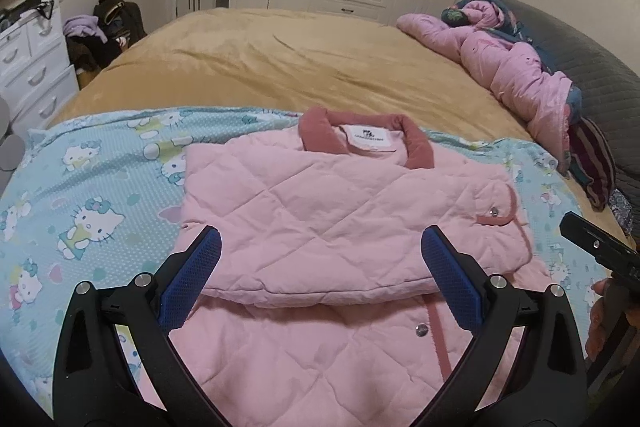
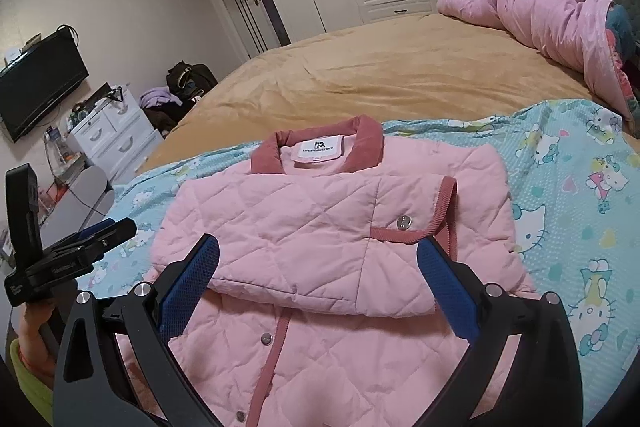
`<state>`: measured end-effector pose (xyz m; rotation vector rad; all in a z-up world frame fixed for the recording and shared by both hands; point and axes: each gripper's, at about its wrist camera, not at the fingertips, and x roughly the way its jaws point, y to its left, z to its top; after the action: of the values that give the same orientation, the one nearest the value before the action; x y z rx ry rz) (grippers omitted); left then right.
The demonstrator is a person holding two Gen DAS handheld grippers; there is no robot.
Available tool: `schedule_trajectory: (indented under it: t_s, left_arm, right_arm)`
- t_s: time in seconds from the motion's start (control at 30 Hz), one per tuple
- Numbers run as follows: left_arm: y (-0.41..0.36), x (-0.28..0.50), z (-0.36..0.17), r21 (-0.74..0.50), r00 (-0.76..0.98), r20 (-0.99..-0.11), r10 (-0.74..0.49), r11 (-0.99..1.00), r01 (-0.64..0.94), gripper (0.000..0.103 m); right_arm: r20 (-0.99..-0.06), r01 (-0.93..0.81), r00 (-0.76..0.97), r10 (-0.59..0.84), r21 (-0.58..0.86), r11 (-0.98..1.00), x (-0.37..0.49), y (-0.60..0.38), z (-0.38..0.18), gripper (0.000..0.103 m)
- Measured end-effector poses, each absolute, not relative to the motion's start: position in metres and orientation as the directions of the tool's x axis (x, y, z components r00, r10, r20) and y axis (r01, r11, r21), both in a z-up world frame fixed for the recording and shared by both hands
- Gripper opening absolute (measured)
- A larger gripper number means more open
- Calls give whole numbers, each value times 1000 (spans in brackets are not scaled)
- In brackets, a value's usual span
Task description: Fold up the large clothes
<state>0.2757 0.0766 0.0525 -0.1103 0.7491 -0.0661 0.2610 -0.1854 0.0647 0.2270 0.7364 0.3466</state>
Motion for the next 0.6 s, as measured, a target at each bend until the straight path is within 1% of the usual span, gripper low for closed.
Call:
schedule_trajectory:
  t_s: [0.07, 0.17, 0.37, 0.6]
  left_arm:
    - [76, 269, 60, -113, 744, -664, -78, 994, 3, 94]
    - [75, 256, 71, -131, 760, -642, -99, 991, 19, 94]
    - [70, 225, 89, -125, 792, -604, -93, 992, 21, 94]
    - [74, 198, 98, -138, 794, -601, -93, 990, 12, 94]
  right_arm:
    - [-614, -236, 686, 390, 318, 918, 257, -186, 71, 99]
    - [-601, -242, 698, 389, 314, 918, 250, -191, 82, 99]
    - [-584, -247, 709, 396, 320, 915, 235, -196, 95, 99]
    - [-566, -266, 714, 412, 325, 908, 214, -199, 108, 99]
